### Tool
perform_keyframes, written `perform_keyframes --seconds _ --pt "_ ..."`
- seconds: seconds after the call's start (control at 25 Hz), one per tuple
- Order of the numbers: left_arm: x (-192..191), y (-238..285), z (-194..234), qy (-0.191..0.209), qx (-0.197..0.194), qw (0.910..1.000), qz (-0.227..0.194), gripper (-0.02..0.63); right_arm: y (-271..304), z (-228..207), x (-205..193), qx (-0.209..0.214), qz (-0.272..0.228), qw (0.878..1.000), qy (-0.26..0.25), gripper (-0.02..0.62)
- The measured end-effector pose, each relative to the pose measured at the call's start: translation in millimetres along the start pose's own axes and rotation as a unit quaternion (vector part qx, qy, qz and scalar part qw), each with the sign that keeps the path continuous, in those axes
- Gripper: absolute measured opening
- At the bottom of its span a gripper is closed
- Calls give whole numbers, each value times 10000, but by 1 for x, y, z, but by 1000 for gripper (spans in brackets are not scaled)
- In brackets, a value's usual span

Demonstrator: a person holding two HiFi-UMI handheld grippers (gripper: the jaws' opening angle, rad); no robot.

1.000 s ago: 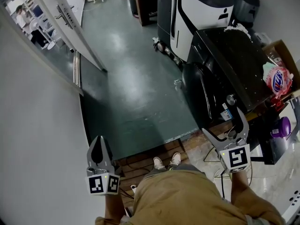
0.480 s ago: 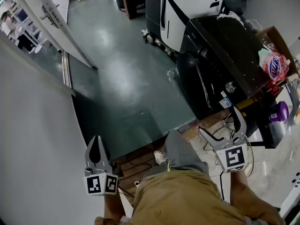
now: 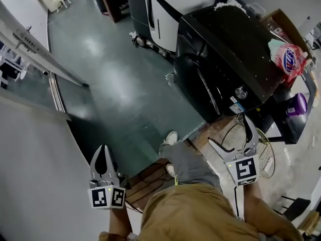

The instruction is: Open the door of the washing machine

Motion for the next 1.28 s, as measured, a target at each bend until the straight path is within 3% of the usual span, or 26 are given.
perform_keyframes --seconds 0.24,0.56,0.76,1.0,1.12,1.28 --pt "10 92 14 202 -409 9989 109 61 65 -22 6 -192 347 9989 231 545" --pt "64 188 48 204 -351 9978 531 61 145 -63 74 -232 465 9978 418 545" --pt "117 229 54 355 -310 9984 314 61 157 -98 113 -357 380 9978 403 544" --pt "158 266 59 563 -429 9974 111 61 160 -115 122 -701 329 9945 701 544" --pt "167 290 51 627 -743 9952 97 61 157 -117 122 -919 271 9912 912 543" --pt "168 343 31 718 -1611 9842 127 61 147 -117 119 -1460 490 9817 1118 543"
Point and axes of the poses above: the fingertips, and each gripper's own axes: y forward along the fingers, z to its left, x out of its top, the point moved 9 cm from there along -y, backward along the fingers, and after that the axes turned 13 degrees about y, right-handed, at the moved point
